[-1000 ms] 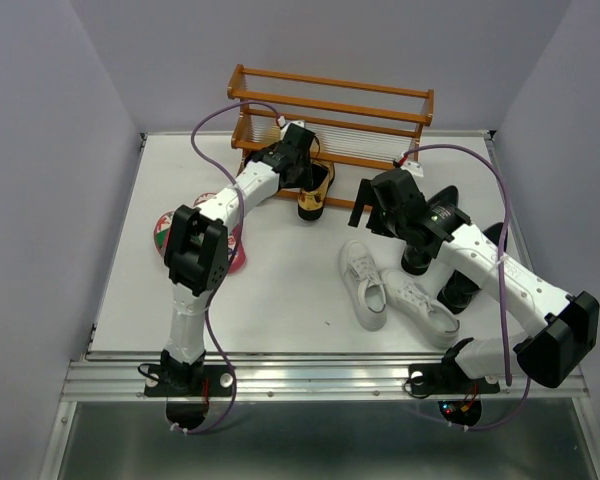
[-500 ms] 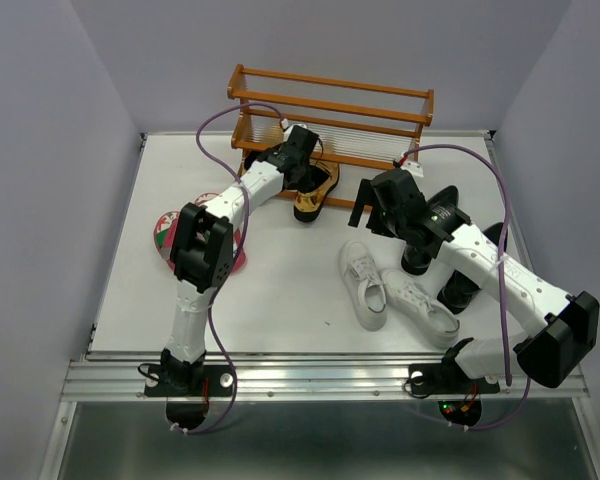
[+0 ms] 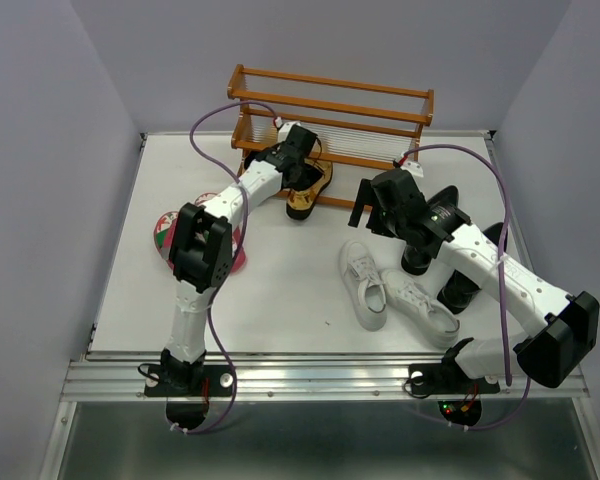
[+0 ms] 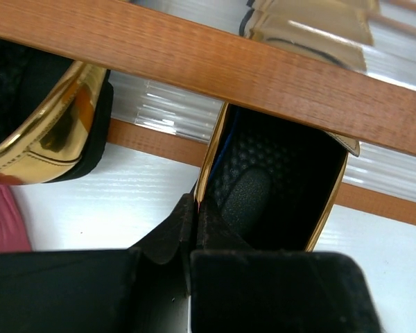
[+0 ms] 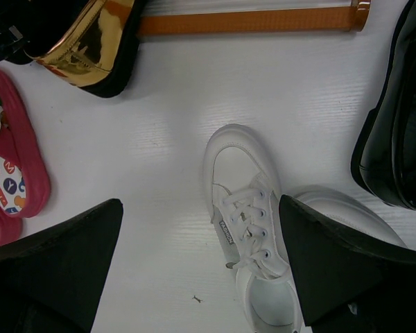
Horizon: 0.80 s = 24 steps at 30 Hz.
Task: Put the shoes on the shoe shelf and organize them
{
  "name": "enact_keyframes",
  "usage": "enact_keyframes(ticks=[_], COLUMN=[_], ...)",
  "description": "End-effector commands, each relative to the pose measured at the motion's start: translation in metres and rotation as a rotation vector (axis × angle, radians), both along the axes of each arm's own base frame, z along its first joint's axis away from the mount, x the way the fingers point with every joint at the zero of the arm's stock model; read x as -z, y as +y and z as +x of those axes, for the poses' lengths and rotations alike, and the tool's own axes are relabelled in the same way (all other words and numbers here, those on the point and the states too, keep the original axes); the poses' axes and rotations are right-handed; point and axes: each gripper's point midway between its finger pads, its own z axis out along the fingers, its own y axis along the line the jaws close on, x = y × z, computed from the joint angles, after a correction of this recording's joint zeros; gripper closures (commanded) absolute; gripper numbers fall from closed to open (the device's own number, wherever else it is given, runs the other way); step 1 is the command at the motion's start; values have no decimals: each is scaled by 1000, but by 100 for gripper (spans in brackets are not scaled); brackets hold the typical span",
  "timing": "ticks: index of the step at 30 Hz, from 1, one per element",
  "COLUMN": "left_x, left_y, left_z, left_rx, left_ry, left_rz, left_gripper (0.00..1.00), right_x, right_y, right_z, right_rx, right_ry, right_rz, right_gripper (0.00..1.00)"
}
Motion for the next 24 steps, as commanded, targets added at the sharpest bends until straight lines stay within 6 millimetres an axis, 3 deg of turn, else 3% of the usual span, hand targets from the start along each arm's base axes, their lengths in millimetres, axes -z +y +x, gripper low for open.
enact_keyframes(ticks=[1, 10, 24], left_x=[-102, -112, -87], left_y=[23, 38, 32], left_z=[17, 25, 47], left_rx=[-112, -158, -158], left_ry=[-241, -289, -285], left_rz=[-108, -168, -217], left_gripper=[100, 100, 100], right_x=[-11, -10, -9], right_y=[-2, -1, -2], right_z=[-3, -3, -4], right_rx=[7, 4, 9], right_ry=[-30, -25, -18], right_rz=[18, 21, 17], right_gripper=[0, 0, 0])
